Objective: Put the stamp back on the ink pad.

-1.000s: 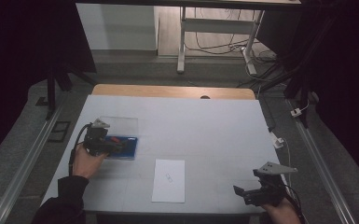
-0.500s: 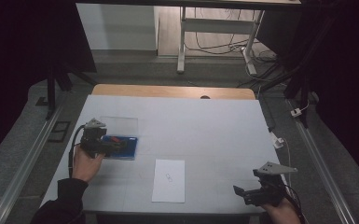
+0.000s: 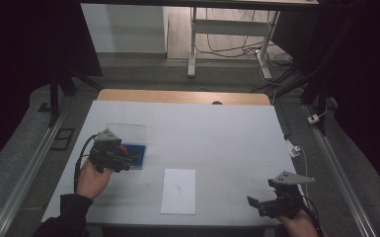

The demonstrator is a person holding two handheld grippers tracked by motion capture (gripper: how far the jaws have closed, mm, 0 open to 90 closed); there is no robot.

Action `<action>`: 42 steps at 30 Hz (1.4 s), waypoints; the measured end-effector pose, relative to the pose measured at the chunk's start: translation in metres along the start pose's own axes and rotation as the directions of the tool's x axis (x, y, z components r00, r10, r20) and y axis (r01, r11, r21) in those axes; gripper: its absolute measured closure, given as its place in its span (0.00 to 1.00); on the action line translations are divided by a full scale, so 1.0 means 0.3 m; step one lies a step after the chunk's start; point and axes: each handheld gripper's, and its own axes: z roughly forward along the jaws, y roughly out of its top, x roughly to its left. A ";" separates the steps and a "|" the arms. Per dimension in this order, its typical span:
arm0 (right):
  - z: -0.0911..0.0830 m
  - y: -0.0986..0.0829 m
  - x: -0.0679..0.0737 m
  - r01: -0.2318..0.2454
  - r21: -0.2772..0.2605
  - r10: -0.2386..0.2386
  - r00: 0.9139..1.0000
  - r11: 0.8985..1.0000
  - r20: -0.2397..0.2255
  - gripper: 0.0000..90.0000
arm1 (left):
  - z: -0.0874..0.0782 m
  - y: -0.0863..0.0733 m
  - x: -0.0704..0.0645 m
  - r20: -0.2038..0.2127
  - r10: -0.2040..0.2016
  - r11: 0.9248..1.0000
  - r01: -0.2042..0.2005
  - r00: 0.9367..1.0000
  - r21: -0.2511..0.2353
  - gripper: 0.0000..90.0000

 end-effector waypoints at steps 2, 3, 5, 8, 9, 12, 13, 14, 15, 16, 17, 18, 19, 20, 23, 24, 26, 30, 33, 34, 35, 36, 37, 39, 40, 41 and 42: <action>-0.001 -0.001 -0.002 0.000 -0.001 0.000 1.000 1.000 -0.001 0.00 | -0.011 -0.002 -0.011 0.004 0.001 1.000 -0.001 1.000 -0.004 0.00; -0.001 -0.001 -0.002 -0.001 0.000 0.001 1.000 1.000 -0.001 0.00 | -0.018 -0.005 -0.017 0.005 0.001 1.000 -0.001 1.000 -0.010 0.00; -0.002 -0.001 -0.003 -0.003 -0.001 0.003 1.000 1.000 -0.003 0.00 | -0.028 -0.009 -0.027 0.014 -0.002 1.000 0.002 1.000 -0.022 0.00; -0.003 -0.001 -0.004 -0.007 -0.004 0.007 1.000 1.000 -0.005 0.00 | -0.043 -0.015 -0.046 0.019 0.006 0.999 -0.005 1.000 -0.031 0.00; -0.003 -0.001 -0.005 -0.007 -0.006 0.007 1.000 1.000 -0.004 0.00 | -0.047 -0.017 -0.053 0.024 0.008 0.999 -0.007 1.000 -0.034 0.00; -0.003 -0.001 -0.005 -0.011 -0.008 0.011 1.000 1.000 -0.005 0.00 | -0.062 -0.025 -0.072 0.038 0.011 0.999 -0.010 0.999 -0.038 0.00; -0.004 -0.001 -0.005 -0.014 -0.008 0.014 1.000 1.000 -0.006 0.00 | -0.067 -0.029 -0.078 0.043 0.012 0.999 -0.010 0.999 -0.039 0.00; -0.004 -0.001 -0.005 -0.014 -0.008 0.014 1.000 1.000 -0.006 0.00 | -0.072 -0.032 -0.084 0.051 0.008 0.999 -0.006 0.999 -0.042 0.00; -0.004 -0.001 -0.006 -0.013 -0.008 0.013 1.000 1.000 -0.006 0.00 | -0.079 -0.036 -0.087 0.061 0.007 0.999 -0.005 0.998 -0.042 0.00; -0.004 -0.001 -0.007 -0.014 -0.009 0.014 1.000 1.000 -0.005 0.00 | -0.085 -0.040 -0.091 0.070 0.002 0.999 0.001 0.998 -0.044 0.00; -0.004 -0.002 -0.007 -0.016 -0.010 0.016 1.000 1.000 -0.004 0.00 | -0.091 -0.044 -0.095 0.073 0.001 0.999 0.002 0.997 -0.043 0.00; -0.005 -0.002 -0.007 -0.018 -0.010 0.018 1.000 1.000 -0.003 0.00 | -0.098 -0.048 -0.101 0.071 0.001 0.999 0.002 0.997 -0.043 0.00; -0.005 -0.002 -0.007 -0.020 -0.010 0.020 1.000 1.000 -0.002 0.00 | -0.104 -0.053 -0.105 0.072 0.002 0.999 0.001 0.997 -0.042 0.00; -0.005 -0.002 -0.008 -0.022 -0.010 0.022 1.000 1.000 -0.002 0.00 | -0.110 -0.057 -0.109 0.073 0.002 0.999 0.001 0.997 -0.041 0.00; -0.007 -0.002 -0.008 -0.025 -0.010 0.025 1.000 1.000 0.004 0.00 | -0.128 -0.072 -0.120 0.071 0.006 0.999 -0.003 0.997 -0.036 0.00; -0.007 -0.002 -0.008 -0.025 -0.011 0.025 1.000 1.000 0.005 0.00 | -0.134 -0.077 -0.123 0.069 0.007 0.999 -0.004 0.998 -0.036 0.00; -0.008 -0.002 -0.008 -0.026 -0.012 0.026 1.000 1.000 0.008 0.00 | -0.146 -0.088 -0.128 0.069 0.006 0.999 -0.003 0.998 -0.034 0.00; -0.008 -0.003 -0.009 -0.032 -0.016 0.032 0.999 0.999 0.008 0.00 | -0.171 -0.112 -0.138 0.053 0.008 0.999 -0.006 0.999 -0.033 0.00; -0.008 -0.003 -0.009 -0.030 -0.015 0.031 0.999 0.999 0.012 0.00 | -0.188 -0.136 -0.143 0.032 0.010 1.000 -0.009 0.999 -0.025 0.00; -0.008 -0.003 -0.008 -0.030 -0.015 0.030 0.999 0.999 0.012 0.00 | -0.195 -0.147 -0.145 0.027 0.009 1.000 -0.008 1.000 -0.021 0.00; -0.009 -0.002 -0.008 -0.028 -0.012 0.028 1.000 1.000 0.012 0.00 | -0.199 -0.153 -0.146 0.022 0.007 1.000 -0.007 1.000 -0.019 0.00; -0.008 -0.003 -0.008 -0.028 -0.012 0.028 1.000 1.000 0.013 0.00 | -0.205 -0.162 -0.147 0.014 0.005 1.000 -0.005 1.000 -0.016 0.00; -0.008 -0.002 -0.008 -0.025 -0.012 0.026 1.000 1.000 0.015 0.00 | -0.211 -0.170 -0.148 0.008 0.004 1.000 -0.004 1.000 -0.014 0.00; -0.007 -0.002 -0.007 -0.027 -0.011 0.027 1.000 1.000 0.012 0.00 | -0.222 -0.187 -0.150 0.002 0.000 1.000 0.000 1.000 -0.009 0.00; -0.007 -0.002 -0.007 -0.026 -0.010 0.026 1.000 1.000 0.012 0.00 | -0.227 -0.195 -0.150 -0.002 -0.002 1.000 0.002 1.000 -0.008 0.00; -0.006 -0.003 -0.006 -0.025 -0.011 0.025 1.000 1.000 0.010 0.00 | -0.232 -0.203 -0.151 -0.006 -0.006 1.000 0.006 1.000 -0.006 0.00; -0.006 -0.003 -0.006 -0.024 -0.009 0.024 1.000 1.000 0.011 0.00 | -0.238 -0.213 -0.150 -0.007 -0.010 1.000 0.010 1.000 -0.002 0.00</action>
